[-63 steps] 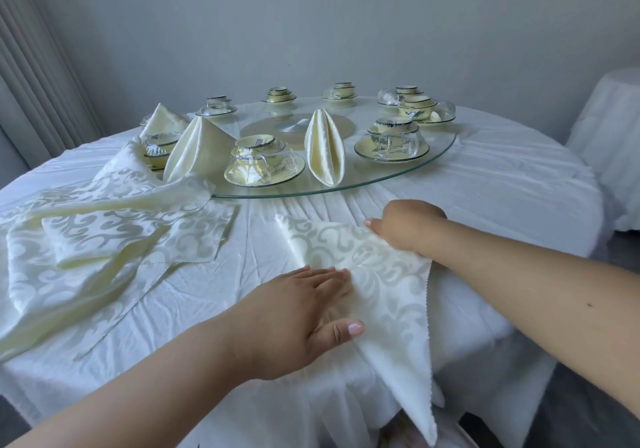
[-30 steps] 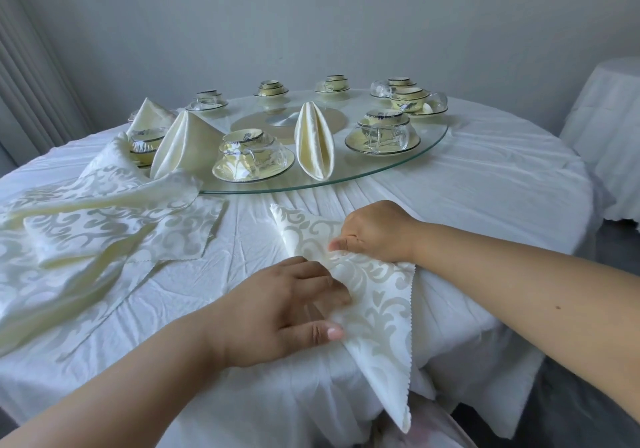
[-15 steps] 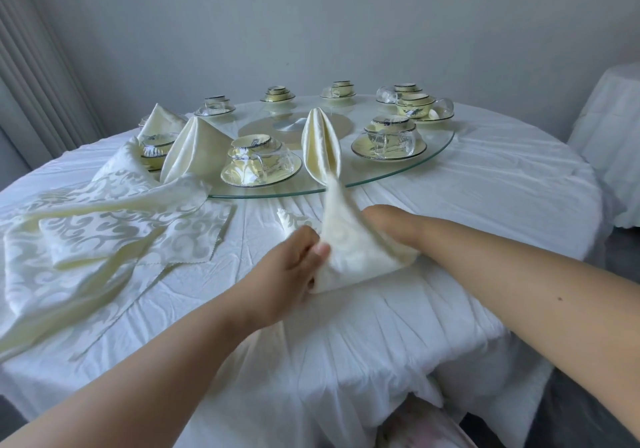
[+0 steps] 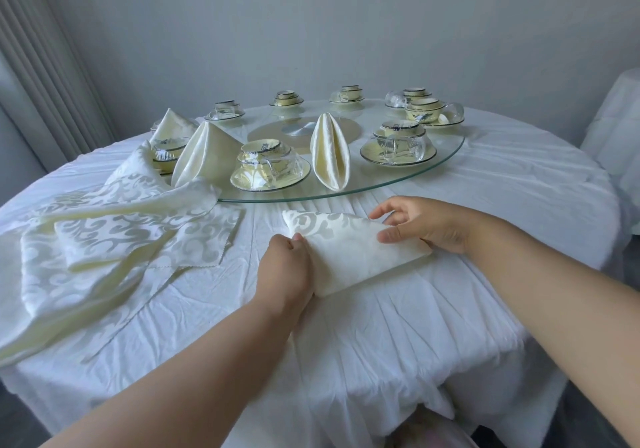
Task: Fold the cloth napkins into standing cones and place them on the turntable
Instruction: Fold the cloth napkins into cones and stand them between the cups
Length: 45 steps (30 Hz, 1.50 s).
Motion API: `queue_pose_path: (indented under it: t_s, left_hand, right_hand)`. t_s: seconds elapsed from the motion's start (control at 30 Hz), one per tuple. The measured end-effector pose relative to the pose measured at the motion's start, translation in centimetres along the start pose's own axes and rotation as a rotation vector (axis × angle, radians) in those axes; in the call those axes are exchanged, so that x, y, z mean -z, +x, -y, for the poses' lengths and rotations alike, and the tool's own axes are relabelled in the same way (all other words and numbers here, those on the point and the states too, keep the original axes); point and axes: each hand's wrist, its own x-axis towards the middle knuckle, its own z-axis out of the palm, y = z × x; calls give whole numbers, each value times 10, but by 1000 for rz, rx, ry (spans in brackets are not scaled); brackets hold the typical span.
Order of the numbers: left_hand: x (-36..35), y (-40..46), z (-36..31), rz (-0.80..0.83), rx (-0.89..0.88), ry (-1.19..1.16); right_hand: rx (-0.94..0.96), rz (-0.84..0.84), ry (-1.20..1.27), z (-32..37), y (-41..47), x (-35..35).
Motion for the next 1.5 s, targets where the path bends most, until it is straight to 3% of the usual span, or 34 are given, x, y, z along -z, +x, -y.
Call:
queue_pose_path:
  t_s: [0.1,0.2,0.3,0.43,0.67,0.9,1.03,1.3,1.5]
  left_hand:
    - [-1,4,-1,24,72,-40]
    - [4,14,-17,186,273,-258]
    - [4,20,-29,232,340,-249]
    - [-6,24,-19,115,252,-88]
    - [-11,37,-19,78,186,32]
    - [-14,30,-18,-10,-33,506]
    - [-14,30,-15,-75,-92,665]
    - [-17,34,-13,-131,-90,664]
    - [-13,30,-11,-160,-206,544]
  right_hand:
    - [51,-23,-63,0,-1,-1]
    - [70,-64,-94,-1,-1,-6]
    - [47,-70,-96,0,-1,-6]
    - [60,-109,-93,-3,-1,-4]
    - [81,-192,-278,-6,-5,-7]
    - [5,-264,-592,-7,5,-16]
    - [26,-269,-630,-8,0,-20]
    - [88,-297,-515,-12,-3,-17]
    - [28,-282,-733,-8,-5,-20]
